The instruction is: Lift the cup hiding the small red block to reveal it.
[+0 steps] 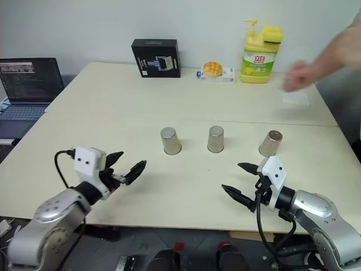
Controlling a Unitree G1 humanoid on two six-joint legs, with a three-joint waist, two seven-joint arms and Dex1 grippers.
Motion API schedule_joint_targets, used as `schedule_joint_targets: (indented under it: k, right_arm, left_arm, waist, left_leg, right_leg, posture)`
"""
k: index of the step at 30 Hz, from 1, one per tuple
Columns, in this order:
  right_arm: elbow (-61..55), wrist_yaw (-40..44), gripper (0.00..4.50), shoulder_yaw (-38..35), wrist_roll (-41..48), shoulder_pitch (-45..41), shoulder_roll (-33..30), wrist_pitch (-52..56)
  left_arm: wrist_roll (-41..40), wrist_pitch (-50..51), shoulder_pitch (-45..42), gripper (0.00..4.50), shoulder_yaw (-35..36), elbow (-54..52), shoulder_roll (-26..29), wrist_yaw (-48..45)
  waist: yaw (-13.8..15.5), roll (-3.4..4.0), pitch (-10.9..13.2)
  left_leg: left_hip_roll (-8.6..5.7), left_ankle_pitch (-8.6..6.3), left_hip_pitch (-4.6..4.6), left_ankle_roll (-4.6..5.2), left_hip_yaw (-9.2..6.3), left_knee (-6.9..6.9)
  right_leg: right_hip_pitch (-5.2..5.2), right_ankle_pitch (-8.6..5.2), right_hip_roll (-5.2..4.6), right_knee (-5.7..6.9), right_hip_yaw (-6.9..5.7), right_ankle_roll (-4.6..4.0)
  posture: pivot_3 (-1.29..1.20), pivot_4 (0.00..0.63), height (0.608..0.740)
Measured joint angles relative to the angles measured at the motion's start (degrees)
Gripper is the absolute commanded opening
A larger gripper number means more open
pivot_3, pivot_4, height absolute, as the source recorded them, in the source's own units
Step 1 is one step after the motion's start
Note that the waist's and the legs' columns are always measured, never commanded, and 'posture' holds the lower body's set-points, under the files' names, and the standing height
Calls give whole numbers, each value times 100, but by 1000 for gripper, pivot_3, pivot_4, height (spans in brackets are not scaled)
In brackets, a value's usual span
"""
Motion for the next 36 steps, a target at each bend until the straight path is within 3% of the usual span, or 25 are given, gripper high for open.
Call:
schedule_joint_targets:
  k: [13,25,32,36]
  right_arm:
    - [-170,-229,4478,-135,-123,471,45,-207]
    - [-530,-780,4478,-273,53,367,88,274]
    - [-603,-862,4500,-273,56,373,94,313]
    - [-602,-855,4500,-271,52,383,112,307]
  left_arm:
    - [1038,-1574,-1312,4500,-1065,2450,-848,-190]
    - [1472,-2616,-2402,4500,-1156,4328,-1197,-245]
    - [1464,-3055,-2656,3163,-1147,4973,-1431,-456]
    - [1520,-3119,-2690,2824,-1140,4988,-1419,-455]
  waist:
    - [-4,-5,-3]
    - [3,-6,-4]
    - [-5,-6,-4]
    - [-4,-6,-4]
  left_leg:
    - [-1,0,0,1,1,0]
    - [-5,1,-4,1,0,1]
    - [-5,1,-4,1,-1,0]
    - [-5,1,-4,1,-1,1]
  right_leg:
    - [0,15,2,1,0,-24]
    - [0,17,1,0,-1,-25]
    - [0,17,1,0,-1,-25]
    - [0,17,1,0,-1,-24]
  posture:
    - [0,150,740]
    - [0,150,740]
    - [0,150,740]
    - [0,150,740]
